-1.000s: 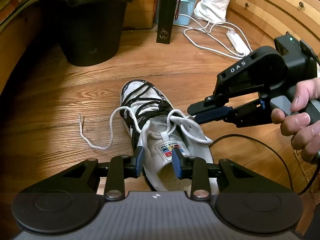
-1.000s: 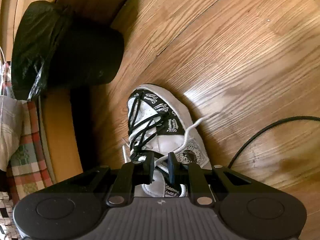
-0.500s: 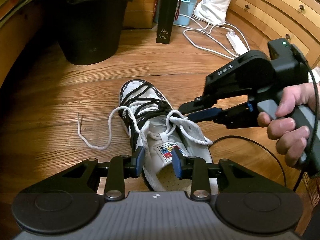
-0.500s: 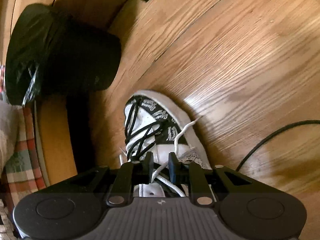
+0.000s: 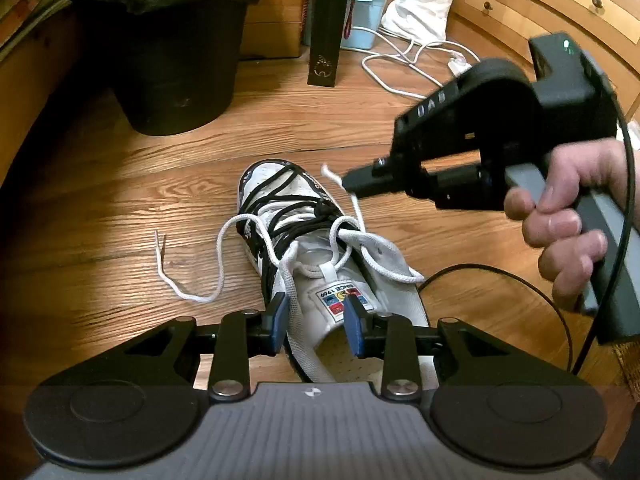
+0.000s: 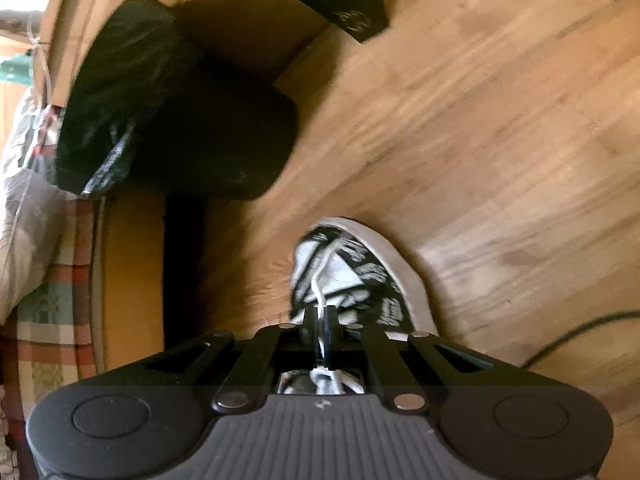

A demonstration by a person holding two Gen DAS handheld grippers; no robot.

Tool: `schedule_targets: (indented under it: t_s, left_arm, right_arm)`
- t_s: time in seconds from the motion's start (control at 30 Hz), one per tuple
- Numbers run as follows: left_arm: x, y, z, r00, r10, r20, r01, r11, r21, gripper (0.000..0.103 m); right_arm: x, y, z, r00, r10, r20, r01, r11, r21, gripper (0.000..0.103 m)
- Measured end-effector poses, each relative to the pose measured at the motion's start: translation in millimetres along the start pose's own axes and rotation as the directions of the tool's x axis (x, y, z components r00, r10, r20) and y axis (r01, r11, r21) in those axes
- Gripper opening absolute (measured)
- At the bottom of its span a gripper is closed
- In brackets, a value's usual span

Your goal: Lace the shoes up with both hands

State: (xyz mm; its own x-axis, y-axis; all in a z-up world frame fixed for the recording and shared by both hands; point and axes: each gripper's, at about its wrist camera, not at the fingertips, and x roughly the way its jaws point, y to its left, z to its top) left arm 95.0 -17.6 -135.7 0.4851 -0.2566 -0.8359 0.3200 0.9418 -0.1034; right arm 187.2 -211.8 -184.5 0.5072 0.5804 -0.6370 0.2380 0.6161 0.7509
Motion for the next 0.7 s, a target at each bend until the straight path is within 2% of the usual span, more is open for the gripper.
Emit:
schedule_targets:
  t_s: [0.07,0.17,0.23,0.3,0.37,0.43,0.47,0.57,0.7]
  left_arm:
    - [-0.2,-0.3,-0.5,1.000,0.001,0.000,-0.001,1.000,0.002,0.035]
    - [-0.2,0.0,-0.4,1.000,0.002,0.000,-0.002,1.000,0.003,0.035]
    - [-0.4,0.0,0.1,1.000,0.001,-0.001,-0.001,1.000,0.003,0.035]
    - [-0.7,0.0,0.7,1.000,0.001,-0.002,-0.001,1.000,0.002,0.035]
    - [-0.9,0.0,1.3,1.000,0.001,-0.003,-0.001,1.000,0.001,0.035]
    - [-1.1,0.7,1.9,1.000,-0.001,-0.003,0.001,1.000,-0.004,0.035]
    - [-1.1,1.8,2.1,1.000,-0.004,-0.002,0.004,1.000,-0.013,0.035]
    - [0.0,5.1,2.6,1.000,-0.015,-0.001,0.015,0.999,-0.038,0.035]
    - [0.8,5.2,3.2,1.000,-0.014,-0.003,0.014,0.999,-0.038,0.035]
  right_arm:
    - [-4.3,5.1,2.0,0.999,0.034,0.031,-0.033,0.999,-0.012,0.000]
    - [-4.7,13.1,9.7,0.999,0.027,0.028,-0.026,0.999,-0.045,0.000]
    - [-4.1,14.7,8.7,1.000,0.010,-0.004,-0.010,0.998,-0.065,0.001]
    - [-2.9,17.0,5.7,0.998,-0.021,-0.051,0.017,0.996,-0.085,0.008]
    - [-3.5,18.0,1.8,0.996,-0.014,-0.089,0.005,0.994,-0.106,0.009]
    - [-8.2,26.4,-2.7,0.994,-0.042,-0.098,0.023,0.981,-0.190,0.013]
    - [-11.7,32.8,-5.2,0.993,-0.063,-0.097,0.036,0.966,-0.257,0.016]
    - [-19.1,56.3,-17.0,0.980,-0.155,-0.124,0.074,0.866,-0.494,0.020]
    - [-23.7,68.5,-40.3,0.955,-0.235,-0.180,0.047,0.722,-0.690,0.021]
